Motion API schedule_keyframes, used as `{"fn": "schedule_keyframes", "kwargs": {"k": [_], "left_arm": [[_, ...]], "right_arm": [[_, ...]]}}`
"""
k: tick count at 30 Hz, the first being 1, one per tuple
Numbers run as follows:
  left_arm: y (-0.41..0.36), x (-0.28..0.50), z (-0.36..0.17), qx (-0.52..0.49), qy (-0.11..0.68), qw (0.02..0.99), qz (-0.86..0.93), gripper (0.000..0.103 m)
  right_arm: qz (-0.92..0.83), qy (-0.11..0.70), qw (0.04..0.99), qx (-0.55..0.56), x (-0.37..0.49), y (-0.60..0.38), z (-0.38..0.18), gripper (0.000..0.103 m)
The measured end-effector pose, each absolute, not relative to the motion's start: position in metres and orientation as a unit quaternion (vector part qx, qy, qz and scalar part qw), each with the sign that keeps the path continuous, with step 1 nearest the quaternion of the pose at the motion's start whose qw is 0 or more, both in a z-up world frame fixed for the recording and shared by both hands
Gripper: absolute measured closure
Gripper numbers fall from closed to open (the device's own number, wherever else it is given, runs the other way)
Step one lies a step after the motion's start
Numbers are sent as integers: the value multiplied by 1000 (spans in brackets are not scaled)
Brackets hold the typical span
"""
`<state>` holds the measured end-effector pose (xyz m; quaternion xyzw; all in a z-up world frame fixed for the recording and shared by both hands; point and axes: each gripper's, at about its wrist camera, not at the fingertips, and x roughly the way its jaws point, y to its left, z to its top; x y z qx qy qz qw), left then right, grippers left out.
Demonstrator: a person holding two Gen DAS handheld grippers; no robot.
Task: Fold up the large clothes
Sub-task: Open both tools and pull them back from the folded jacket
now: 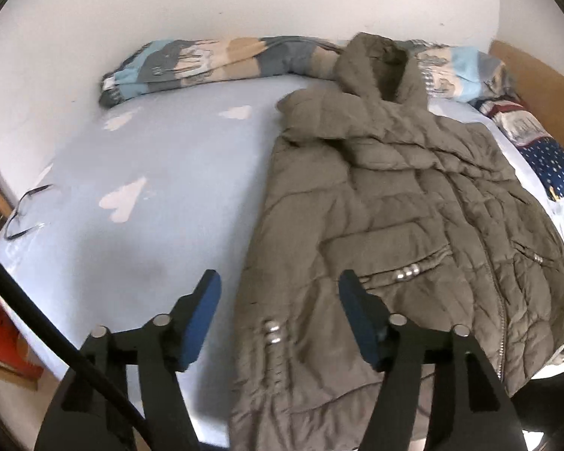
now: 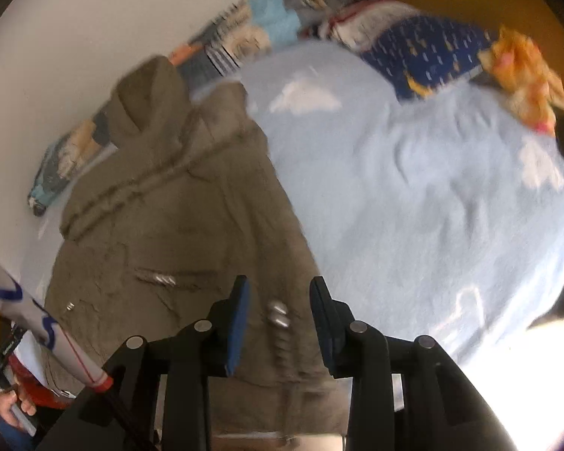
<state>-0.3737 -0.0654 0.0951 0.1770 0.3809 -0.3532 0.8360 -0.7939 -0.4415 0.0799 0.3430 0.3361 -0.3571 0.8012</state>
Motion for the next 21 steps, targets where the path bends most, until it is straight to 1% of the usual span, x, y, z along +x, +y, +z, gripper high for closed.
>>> {"fn": "schedule_keyframes", "kwargs": {"k": [1,2,5,6,7,8,10,15,19,21], "left_arm": [[-73,-374,88,188,393,827,-356,38],[-80,-373,80,196,407,817,-358,38],[-98,-370,51,224,457,782,-360,38],[-102,-370,45,243,457,781,-350,38],[-104,-371,45,253,453,781,-347,38],[-104,-374,48,252,449,782,-351,38],[-103,-377,61,239,437,785,-369,38],[-119,-383,125,212,401,788,-416,38],[-146,-377,195,205,366,790,-448,38],[-168,-373,234,198,357,786,-464,37]], "right_arm": [[-350,332,809,336,-788,-438,83,67],[-339,338,814,330,-780,-436,82,63],[-318,384,804,323,-752,-429,63,60],[-314,399,797,327,-747,-428,55,56],[-303,436,778,337,-737,-430,38,55],[-300,452,767,342,-732,-430,29,55],[-303,456,767,335,-725,-429,30,54],[-273,402,806,339,-717,-430,79,53],[-249,376,838,306,-690,-430,142,52],[-238,364,852,290,-674,-434,176,45]]}}
